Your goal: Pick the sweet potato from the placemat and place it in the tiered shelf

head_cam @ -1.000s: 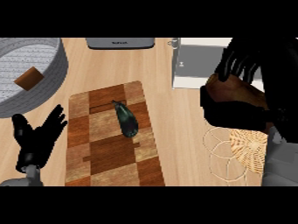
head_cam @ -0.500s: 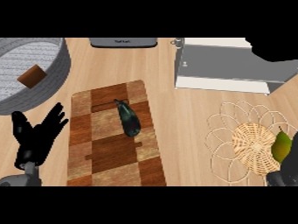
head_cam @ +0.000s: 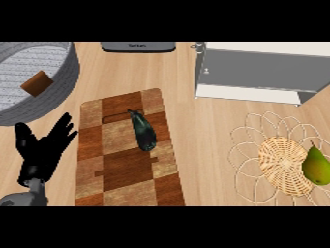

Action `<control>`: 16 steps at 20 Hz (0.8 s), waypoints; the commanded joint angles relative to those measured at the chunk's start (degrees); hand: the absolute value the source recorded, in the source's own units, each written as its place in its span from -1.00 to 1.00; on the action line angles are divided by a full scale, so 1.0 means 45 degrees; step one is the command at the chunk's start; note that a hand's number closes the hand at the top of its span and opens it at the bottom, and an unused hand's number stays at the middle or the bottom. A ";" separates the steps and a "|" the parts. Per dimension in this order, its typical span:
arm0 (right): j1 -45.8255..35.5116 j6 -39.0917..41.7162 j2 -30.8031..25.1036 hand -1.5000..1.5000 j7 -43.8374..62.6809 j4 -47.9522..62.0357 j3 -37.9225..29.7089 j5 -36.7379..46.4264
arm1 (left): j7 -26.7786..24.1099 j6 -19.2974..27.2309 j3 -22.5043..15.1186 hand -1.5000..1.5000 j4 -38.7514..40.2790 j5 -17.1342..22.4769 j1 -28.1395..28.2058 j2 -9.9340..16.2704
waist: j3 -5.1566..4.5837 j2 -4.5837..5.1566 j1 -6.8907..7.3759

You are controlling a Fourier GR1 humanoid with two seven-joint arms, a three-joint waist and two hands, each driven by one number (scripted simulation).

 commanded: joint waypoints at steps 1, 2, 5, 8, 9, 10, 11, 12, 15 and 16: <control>-0.0740 0.0028 -0.0491 1.00 -0.0247 0.1609 0.0210 -0.0147 | 0.0241 -0.0014 0.0025 0.00 0.0370 -0.0127 -0.0177 0.0042 | -0.0053 0.0036 -0.0008; -0.0344 -0.0652 -0.0452 1.00 -0.1358 0.2283 0.0470 0.0178 | 0.0079 -0.0350 0.0060 0.00 0.0123 0.0171 0.0327 0.0026 | -0.0052 0.0068 0.0098; 0.0052 -0.0547 -0.1365 1.00 -0.2528 0.3068 0.0248 0.0025 | 0.0067 0.0051 -0.0095 0.00 0.0305 -0.0296 -0.0010 -0.0126 | -0.0048 0.0057 0.0019; -0.0013 -0.1377 -0.1190 1.00 -0.3171 0.4183 0.0873 0.0653 | -0.0164 0.0006 -0.0038 0.00 0.0155 -0.0195 0.0409 -0.0261 | -0.0051 0.0071 0.0114; -0.0502 -0.1503 -0.1397 1.00 -0.3355 0.4933 0.0742 0.0639 | 0.0476 0.0030 -0.0336 0.00 -0.0098 -0.0235 0.0131 -0.0374 | -0.0049 0.0076 0.0126; 0.0036 -0.2306 -0.1201 1.00 -0.3845 0.4816 0.0888 0.0936 | -0.0498 -0.0394 -0.0026 0.00 0.0267 -0.0066 0.0663 -0.0184 | -0.0051 0.0084 0.0133; 0.0065 -0.2681 -0.1277 1.00 -0.4306 0.5424 0.0876 0.1041 | 0.0932 -0.0082 -0.0130 0.00 -0.0335 -0.0082 -0.0326 -0.0050 | -0.0044 0.0087 0.0117; -0.0038 -0.2844 -0.1522 1.00 -0.4731 0.6124 0.0716 0.1026 | 0.0236 -0.0119 0.0058 0.00 -0.0165 -0.0181 0.0268 0.0033 | -0.0047 0.0097 0.0162; -0.0624 -0.3345 -0.1490 1.00 -0.5065 0.7039 0.0839 0.1129 | 0.0629 -0.0018 -0.0030 0.00 -0.0112 -0.0110 0.0017 -0.0235 | -0.0048 0.0081 0.0118; -0.0358 -0.3867 -0.1490 1.00 -0.5600 0.7314 0.0893 0.1301 | 0.0167 -0.0472 0.0219 0.00 0.0661 0.0064 -0.0446 0.0013 | -0.0051 0.0104 0.0088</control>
